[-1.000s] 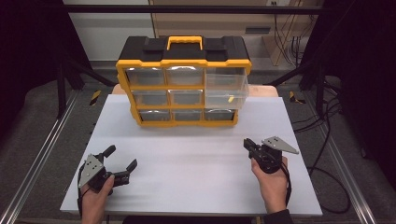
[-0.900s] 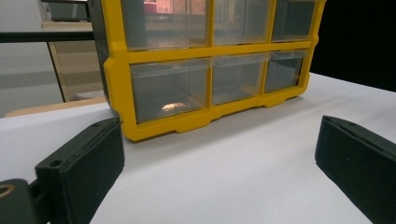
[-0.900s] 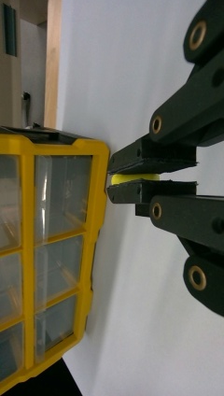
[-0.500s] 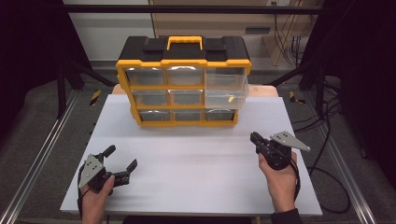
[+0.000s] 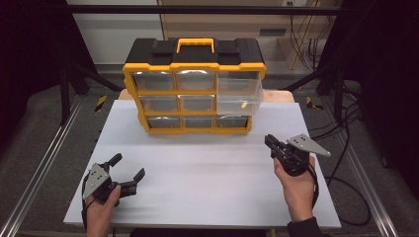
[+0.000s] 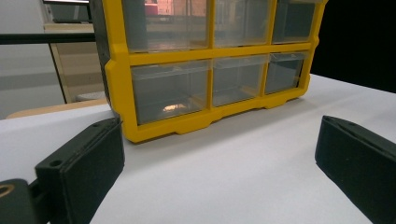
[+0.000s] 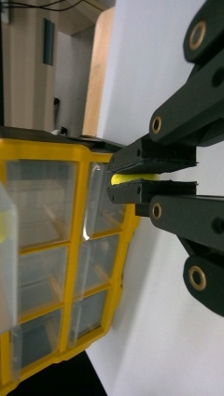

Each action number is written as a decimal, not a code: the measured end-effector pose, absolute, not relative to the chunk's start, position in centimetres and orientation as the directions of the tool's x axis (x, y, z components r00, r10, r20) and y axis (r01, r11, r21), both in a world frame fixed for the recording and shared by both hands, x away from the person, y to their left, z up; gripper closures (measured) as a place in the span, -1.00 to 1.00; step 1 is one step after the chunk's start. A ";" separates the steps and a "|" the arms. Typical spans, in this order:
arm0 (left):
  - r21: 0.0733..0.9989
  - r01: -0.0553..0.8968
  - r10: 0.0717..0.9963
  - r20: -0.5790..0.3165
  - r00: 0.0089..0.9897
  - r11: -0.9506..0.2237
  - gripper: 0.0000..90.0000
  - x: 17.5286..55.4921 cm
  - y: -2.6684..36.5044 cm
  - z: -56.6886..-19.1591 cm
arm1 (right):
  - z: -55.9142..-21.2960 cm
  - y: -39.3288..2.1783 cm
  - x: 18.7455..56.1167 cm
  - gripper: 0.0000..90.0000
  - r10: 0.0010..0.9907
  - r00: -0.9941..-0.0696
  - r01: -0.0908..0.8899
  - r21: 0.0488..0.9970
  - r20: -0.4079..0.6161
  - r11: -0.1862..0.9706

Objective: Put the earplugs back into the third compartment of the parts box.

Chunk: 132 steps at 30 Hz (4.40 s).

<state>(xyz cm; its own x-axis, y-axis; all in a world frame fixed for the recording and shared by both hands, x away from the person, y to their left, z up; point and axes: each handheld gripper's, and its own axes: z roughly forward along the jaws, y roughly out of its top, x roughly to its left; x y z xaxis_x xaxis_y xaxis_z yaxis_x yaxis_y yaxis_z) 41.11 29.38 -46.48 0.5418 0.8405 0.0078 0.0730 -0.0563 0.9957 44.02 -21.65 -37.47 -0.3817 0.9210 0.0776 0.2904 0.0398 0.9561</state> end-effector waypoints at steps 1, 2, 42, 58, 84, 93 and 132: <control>0.996 0.073 0.841 0.008 0.542 -0.056 -0.98 41.1 29.4 -46.5 | -37.1 -21.7 44.0 0.87 0.923 -0.379 0.285 0.958 0.076 0.038; 0.996 0.073 0.841 0.007 0.541 -0.056 -0.98 41.1 29.4 -46.5 | -36.9 -21.7 44.0 0.87 0.922 -0.380 0.280 0.959 0.074 0.038; 0.996 0.077 0.842 0.000 0.540 -0.049 -0.97 41.1 29.5 -46.5 | -26.0 -21.0 45.7 0.87 0.912 -0.410 0.136 0.988 -0.006 0.068; 0.996 0.075 0.841 0.000 0.541 -0.049 -0.97 41.1 29.5 -46.5 | -22.6 -20.1 46.4 0.86 0.900 -0.435 0.096 0.993 -0.013 0.061; 0.996 0.066 0.844 0.009 0.537 -0.053 -0.97 41.1 29.5 -46.3 | -20.5 -19.3 47.8 0.86 0.893 -0.449 0.075 0.997 0.033 0.001; 0.996 0.066 0.842 0.009 0.539 -0.053 -0.97 41.1 29.5 -46.3 | -20.8 -18.5 48.2 0.86 0.886 -0.462 0.087 0.996 0.040 0.001; 0.996 0.071 0.841 0.006 0.540 -0.053 -0.97 41.1 29.5 -46.3 | -20.4 -14.6 49.6 0.84 0.871 -0.491 0.100 0.991 -0.031 0.092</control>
<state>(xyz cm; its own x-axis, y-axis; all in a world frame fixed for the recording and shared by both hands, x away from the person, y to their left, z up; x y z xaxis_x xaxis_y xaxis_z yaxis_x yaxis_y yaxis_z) 41.09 29.50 -46.35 0.5404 0.8414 0.0058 0.0714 -0.0527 0.9961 49.58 -14.58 -20.45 -0.4907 0.8707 -0.0314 0.1002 0.0921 0.9907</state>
